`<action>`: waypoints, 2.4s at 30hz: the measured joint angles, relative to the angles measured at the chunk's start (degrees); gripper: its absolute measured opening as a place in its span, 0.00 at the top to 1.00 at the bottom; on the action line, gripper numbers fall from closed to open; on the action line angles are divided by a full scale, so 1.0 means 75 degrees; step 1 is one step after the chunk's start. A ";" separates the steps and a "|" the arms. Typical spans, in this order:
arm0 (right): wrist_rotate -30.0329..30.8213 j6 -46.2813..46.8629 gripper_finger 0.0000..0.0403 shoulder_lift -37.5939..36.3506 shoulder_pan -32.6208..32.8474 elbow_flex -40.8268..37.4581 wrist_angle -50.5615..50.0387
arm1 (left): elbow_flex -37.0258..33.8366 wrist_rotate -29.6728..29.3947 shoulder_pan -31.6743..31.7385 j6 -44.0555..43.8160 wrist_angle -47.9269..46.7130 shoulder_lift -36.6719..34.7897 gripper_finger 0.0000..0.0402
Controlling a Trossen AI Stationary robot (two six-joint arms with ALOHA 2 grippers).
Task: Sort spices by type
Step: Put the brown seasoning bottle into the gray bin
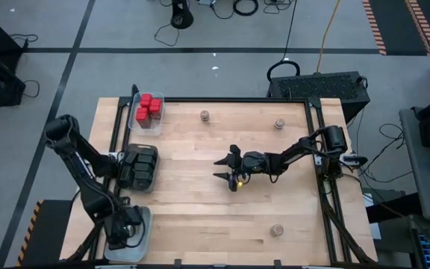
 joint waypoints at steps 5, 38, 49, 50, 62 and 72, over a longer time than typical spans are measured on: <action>-0.0024 -0.0174 0.49 0.0000 0.0206 0.0000 -0.0250 | 0.0000 -0.0043 -0.0006 0.0000 -0.0216 0.0256 0.42; -0.0014 -0.0812 0.49 0.0000 0.0282 0.0000 -0.0367 | 0.0020 0.0556 -0.0277 -0.0189 0.0379 0.1657 0.42; -0.0011 -0.0811 0.49 0.0000 0.0282 0.0000 -0.0355 | 0.0020 0.0887 -0.0255 -0.0117 0.0280 0.1653 0.58; -0.0011 -0.0811 0.49 0.0000 0.0282 0.0000 -0.0344 | 0.0018 0.1009 -0.0245 -0.0114 0.0227 0.1633 0.59; -0.0010 -0.0808 0.49 0.0000 0.0282 0.0000 -0.0171 | -0.0011 0.1677 0.0331 -0.0128 -0.0457 0.0617 0.63; -0.0424 -0.0189 0.49 0.0000 0.0319 0.0000 0.0800 | 0.0725 0.0696 0.1129 0.0771 -0.1129 -0.0089 0.63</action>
